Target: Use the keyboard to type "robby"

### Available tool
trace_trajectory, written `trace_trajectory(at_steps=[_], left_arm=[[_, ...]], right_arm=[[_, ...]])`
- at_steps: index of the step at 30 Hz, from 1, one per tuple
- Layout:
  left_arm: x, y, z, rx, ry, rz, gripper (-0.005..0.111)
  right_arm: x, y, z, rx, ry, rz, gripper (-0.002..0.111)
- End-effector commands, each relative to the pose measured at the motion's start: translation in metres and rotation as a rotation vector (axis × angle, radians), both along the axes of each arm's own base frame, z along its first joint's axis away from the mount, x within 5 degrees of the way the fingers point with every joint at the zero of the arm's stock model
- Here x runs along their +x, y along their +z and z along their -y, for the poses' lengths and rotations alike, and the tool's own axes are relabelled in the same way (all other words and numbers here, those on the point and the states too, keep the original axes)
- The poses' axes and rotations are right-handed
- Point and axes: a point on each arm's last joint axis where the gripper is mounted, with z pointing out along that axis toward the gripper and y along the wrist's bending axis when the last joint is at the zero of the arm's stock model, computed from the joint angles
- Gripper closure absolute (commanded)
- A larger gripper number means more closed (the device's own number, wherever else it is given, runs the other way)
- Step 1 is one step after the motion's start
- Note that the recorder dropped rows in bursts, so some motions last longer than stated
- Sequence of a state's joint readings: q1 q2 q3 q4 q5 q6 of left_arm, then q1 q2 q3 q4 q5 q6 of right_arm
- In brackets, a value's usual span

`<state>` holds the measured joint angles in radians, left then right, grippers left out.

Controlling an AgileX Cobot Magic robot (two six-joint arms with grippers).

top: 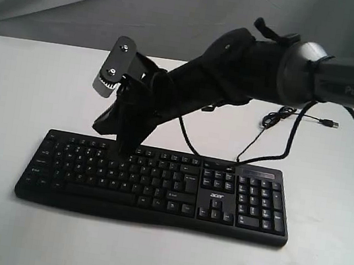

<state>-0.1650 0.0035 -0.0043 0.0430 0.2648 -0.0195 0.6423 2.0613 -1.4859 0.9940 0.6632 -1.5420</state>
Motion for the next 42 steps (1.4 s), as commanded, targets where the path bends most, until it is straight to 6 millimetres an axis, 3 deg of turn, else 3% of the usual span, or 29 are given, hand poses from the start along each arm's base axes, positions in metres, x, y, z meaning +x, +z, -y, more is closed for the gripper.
trace_trajectory(at_steps=[1,19,29,36,42], left_arm=[[0.000,-0.001,0.000,0.001,-0.006,0.005,0.107],[0.000,-0.001,0.000,0.001,-0.006,0.005,0.107],[0.000,-0.001,0.000,0.001,-0.006,0.005,0.107],[0.000,-0.001,0.000,0.001,-0.006,0.005,0.107],[0.000,-0.001,0.000,0.001,-0.006,0.005,0.107]], right_arm=[[-0.001,-0.001,-0.007,0.013,-0.020,0.015,0.108],[0.011,-0.022,-0.027,0.017,-0.036,0.002,0.108],[0.019,-0.042,-0.038,-0.015,-0.039,-0.032,0.108],[0.017,-0.069,-0.042,-0.097,-0.043,-0.022,0.108],[0.019,-0.068,-0.041,-0.098,-0.055,-0.003,0.108]])
